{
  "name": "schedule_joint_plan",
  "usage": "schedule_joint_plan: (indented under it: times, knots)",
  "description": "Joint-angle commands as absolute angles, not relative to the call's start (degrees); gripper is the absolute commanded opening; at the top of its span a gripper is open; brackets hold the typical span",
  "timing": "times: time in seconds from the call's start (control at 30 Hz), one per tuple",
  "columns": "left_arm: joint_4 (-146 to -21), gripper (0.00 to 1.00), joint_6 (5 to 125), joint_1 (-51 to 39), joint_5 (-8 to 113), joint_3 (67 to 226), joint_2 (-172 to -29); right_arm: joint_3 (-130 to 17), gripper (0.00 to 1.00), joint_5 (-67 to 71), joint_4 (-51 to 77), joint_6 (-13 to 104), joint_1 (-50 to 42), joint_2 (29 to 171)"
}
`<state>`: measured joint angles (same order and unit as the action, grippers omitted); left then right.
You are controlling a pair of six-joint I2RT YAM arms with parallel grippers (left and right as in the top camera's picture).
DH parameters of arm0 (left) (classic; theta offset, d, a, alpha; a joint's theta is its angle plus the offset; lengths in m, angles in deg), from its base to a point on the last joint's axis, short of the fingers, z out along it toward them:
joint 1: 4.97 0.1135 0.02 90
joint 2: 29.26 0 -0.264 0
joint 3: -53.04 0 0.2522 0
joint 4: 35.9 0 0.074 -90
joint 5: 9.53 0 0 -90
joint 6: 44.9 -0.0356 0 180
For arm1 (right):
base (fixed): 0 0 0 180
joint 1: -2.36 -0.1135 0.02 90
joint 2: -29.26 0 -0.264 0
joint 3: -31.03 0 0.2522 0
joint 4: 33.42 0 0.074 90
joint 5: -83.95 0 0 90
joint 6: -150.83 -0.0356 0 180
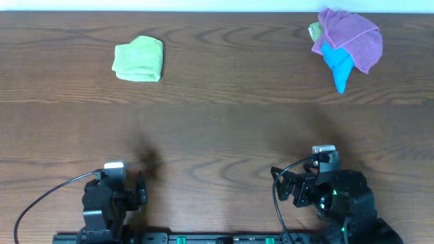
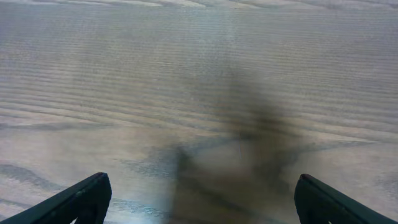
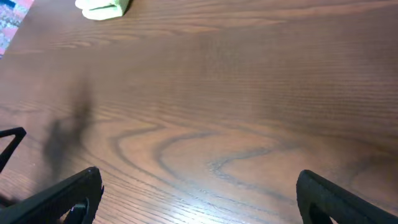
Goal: Fold the cloth
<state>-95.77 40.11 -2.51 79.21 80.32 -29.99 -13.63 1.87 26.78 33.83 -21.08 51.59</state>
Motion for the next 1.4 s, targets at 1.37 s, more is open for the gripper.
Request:
schedule_joint_plan:
  times: [1.37]
  knots:
    - [-96.4, 0.95, 39.1, -2.8, 79.4, 80.0, -29.5, 7.2, 0.99, -3.2, 25.9, 63.7, 0.2, 30.2]
